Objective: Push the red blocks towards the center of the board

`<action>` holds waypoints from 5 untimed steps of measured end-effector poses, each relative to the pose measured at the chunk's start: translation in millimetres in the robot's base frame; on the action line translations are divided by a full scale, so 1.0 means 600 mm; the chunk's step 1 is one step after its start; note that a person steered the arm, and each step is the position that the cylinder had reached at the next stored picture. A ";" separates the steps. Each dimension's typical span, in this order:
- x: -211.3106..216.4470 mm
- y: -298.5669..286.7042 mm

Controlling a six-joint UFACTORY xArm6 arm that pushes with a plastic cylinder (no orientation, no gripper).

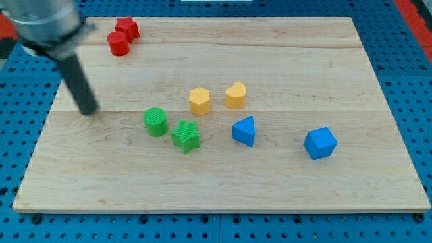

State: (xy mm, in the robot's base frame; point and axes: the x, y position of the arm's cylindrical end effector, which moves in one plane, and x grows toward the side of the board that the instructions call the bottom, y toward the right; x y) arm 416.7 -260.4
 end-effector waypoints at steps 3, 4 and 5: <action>-0.292 0.049; -0.269 0.094; -0.191 0.187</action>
State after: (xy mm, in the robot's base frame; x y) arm 302.3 -148.4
